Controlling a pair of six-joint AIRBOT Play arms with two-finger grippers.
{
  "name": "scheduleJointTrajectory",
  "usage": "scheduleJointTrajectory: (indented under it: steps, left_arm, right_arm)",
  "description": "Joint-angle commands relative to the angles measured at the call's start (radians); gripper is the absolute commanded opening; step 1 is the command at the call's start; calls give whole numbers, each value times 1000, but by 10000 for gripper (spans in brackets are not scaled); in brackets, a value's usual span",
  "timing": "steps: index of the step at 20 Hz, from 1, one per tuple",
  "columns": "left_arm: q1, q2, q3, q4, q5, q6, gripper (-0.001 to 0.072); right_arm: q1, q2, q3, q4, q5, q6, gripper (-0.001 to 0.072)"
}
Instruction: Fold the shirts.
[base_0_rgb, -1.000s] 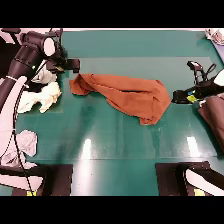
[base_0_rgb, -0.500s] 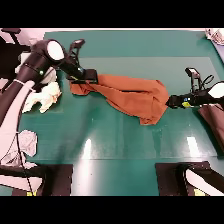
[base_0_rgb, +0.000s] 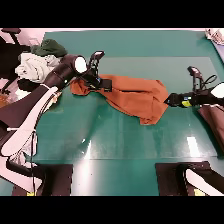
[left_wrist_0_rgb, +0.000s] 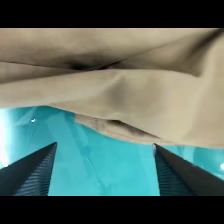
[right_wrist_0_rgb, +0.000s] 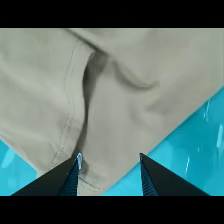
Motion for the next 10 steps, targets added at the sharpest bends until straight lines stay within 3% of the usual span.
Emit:
scheduleJointTrajectory:
  steps: [1,5,10]
  left_arm:
    - [-5,-35,1,-4,36,-25,704]
    - [-5,-55,8,7,38,-34,703]
    - [4,-31,85,225,-104,-60,703]
  right_arm:
    - [-84,64,0,8,19,-6,434]
    - [-186,75,-2,65,37,-55,443]
    - [-171,-113,-3,411,22,-298,444]
